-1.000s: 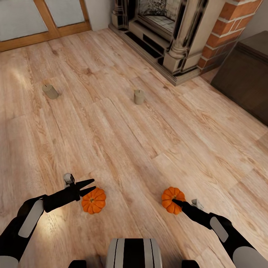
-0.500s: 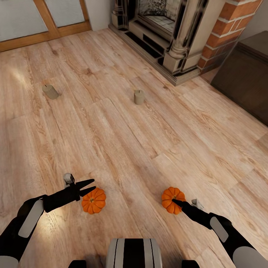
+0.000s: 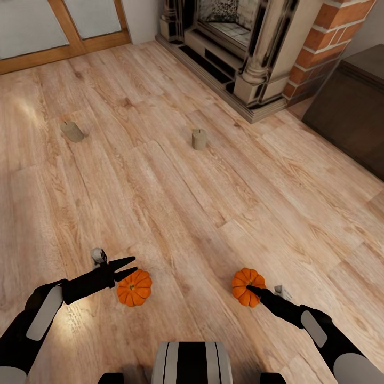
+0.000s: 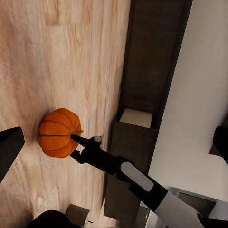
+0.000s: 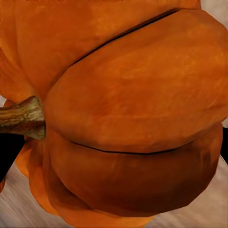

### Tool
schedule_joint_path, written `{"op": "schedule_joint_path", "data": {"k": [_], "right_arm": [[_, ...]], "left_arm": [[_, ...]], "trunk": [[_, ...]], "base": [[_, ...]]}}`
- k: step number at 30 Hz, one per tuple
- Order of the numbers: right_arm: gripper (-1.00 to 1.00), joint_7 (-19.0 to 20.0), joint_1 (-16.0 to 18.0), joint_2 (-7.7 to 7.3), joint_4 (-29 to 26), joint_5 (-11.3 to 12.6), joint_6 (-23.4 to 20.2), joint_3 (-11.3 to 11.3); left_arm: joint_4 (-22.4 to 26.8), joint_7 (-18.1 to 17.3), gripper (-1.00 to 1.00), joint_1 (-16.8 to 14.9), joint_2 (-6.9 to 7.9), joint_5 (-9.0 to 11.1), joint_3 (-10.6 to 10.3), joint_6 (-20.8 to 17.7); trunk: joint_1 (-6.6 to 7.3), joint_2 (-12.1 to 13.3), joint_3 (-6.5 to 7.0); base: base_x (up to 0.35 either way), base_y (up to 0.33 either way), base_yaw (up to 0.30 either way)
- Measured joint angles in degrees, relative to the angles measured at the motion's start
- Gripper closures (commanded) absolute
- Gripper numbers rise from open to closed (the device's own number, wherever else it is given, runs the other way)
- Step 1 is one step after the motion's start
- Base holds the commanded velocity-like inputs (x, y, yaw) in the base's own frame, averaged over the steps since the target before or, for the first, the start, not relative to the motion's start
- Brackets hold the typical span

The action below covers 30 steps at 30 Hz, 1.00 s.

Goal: Place each of the two pumpkins and all three candles from the living room inside a cabinet in the living room (use any cabinet), then make sure every cabinet is closed, and position the cauldron so it is next to a table in the living room.

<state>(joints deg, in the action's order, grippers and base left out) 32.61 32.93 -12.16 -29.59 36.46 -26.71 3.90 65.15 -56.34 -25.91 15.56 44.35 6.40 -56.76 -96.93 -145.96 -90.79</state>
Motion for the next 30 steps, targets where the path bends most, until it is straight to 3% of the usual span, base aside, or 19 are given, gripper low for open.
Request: {"op": "schedule_joint_path", "data": {"k": [15, 16, 30], "right_arm": [[1.0, -5.54, -0.03, 0.18, 0.03, -0.16, 0.15, -0.11], [1.0, -5.59, -0.01, 0.17, 0.09, -0.94, 0.42, 0.03], [1.0, -5.47, 0.02, 0.37, -0.5, -0.8, 1.08, 0.02]], "left_arm": [[-0.05, 0.01, -1.0, -0.02, -0.01, 0.01, -0.02, 0.03], [-0.04, 0.02, -1.0, -0.01, -0.01, 0.01, -0.01, 0.03], [-0.05, 0.0, -1.0, -0.02, -0.01, 0.01, -0.02, 0.02]], "trunk": [[0.25, 0.14, 2.21], [0.27, 0.15, 2.43], [0.63, 0.34, 5.53]], "base": [[0.0, 0.0, 0.0], [0.0, 0.0, 0.0], [0.0, 0.0, 0.0]]}}
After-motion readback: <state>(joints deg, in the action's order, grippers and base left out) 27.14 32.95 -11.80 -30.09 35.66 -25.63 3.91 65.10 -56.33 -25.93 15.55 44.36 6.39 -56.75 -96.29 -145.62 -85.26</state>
